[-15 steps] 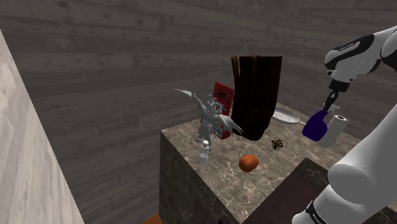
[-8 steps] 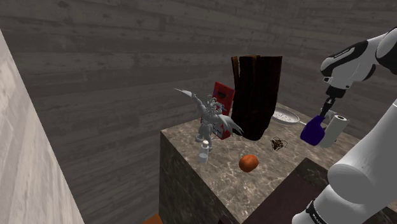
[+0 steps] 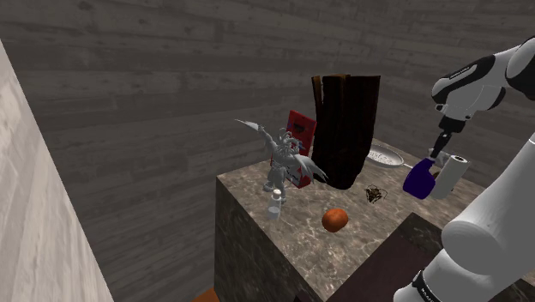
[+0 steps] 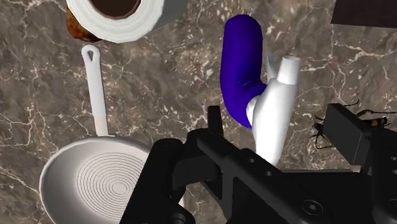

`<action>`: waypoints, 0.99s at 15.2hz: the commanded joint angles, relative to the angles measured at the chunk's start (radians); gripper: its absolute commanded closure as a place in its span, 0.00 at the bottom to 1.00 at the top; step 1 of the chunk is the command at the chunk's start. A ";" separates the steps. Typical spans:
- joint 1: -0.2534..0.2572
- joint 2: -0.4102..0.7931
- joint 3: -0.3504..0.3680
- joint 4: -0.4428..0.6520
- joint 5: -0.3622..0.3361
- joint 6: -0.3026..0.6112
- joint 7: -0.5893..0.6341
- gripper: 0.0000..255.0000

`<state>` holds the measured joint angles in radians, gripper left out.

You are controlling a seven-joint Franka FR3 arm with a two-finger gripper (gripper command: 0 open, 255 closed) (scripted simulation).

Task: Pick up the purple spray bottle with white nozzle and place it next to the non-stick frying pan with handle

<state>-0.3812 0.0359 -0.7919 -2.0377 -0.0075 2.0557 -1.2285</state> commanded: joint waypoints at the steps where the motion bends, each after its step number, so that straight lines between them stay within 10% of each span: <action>1: 0.000 0.000 0.000 0.000 0.000 0.000 0.000 0.00; 15: 0.008 -0.046 0.006 0.091 -0.034 -0.124 0.025 0.00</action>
<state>-0.3731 -0.0095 -0.7862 -1.9466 -0.0415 1.9320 -1.2036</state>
